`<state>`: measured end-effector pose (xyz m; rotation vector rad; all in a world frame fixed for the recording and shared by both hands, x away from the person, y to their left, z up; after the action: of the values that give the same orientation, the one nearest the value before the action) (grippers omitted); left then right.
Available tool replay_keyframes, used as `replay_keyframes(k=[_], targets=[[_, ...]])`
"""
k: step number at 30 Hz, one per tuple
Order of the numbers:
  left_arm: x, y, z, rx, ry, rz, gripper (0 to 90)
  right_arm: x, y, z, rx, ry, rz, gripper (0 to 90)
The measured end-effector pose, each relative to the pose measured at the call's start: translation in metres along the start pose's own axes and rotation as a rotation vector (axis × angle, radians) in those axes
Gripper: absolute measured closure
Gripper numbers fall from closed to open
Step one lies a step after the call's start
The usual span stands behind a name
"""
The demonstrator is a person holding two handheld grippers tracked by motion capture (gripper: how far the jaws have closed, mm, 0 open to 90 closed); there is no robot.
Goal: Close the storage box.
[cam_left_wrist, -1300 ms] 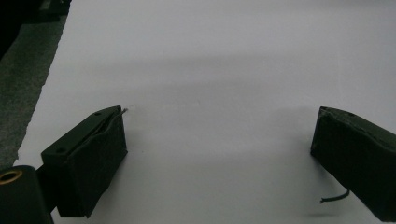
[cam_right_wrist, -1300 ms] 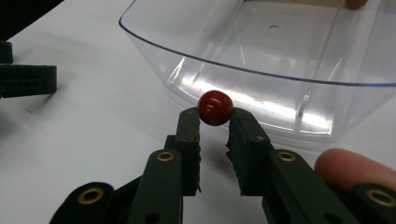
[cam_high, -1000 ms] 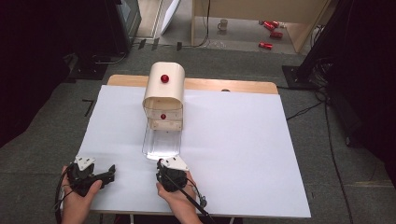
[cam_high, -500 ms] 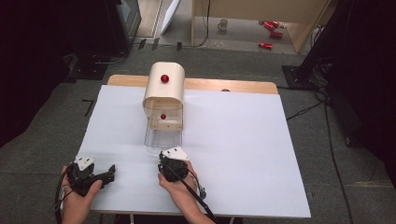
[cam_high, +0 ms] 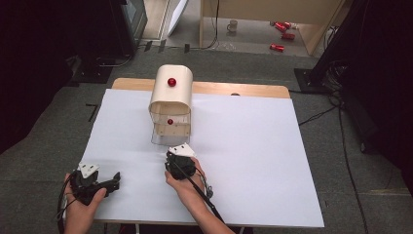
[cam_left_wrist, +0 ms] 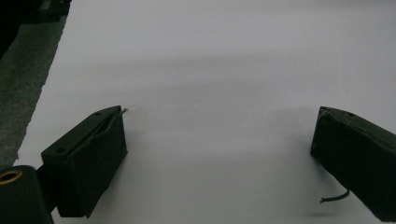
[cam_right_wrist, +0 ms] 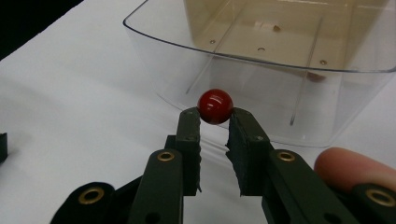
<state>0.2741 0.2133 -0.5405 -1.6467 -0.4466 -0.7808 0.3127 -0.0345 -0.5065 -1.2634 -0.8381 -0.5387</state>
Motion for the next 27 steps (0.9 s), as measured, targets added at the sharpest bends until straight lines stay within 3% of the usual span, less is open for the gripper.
replay_keyframes(k=[27], targets=[[0.0, 0.0, 0.0, -0.001, -0.002, 0.0, 3.8, 0.022, 0.029, -0.009, -0.033, -0.004, -0.004, 75.6]])
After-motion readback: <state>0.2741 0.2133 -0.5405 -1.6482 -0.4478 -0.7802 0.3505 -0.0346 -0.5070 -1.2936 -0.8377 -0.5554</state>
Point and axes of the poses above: each handheld gripper's, and its own axes: y roughly forward along the jaws, x roughly out of its top, z roughly to its left, the point moved 6 cm from there along y, roughly forward along the jaws, and after that the axes turned 9 degrees about -x, right-handed, at the moved point
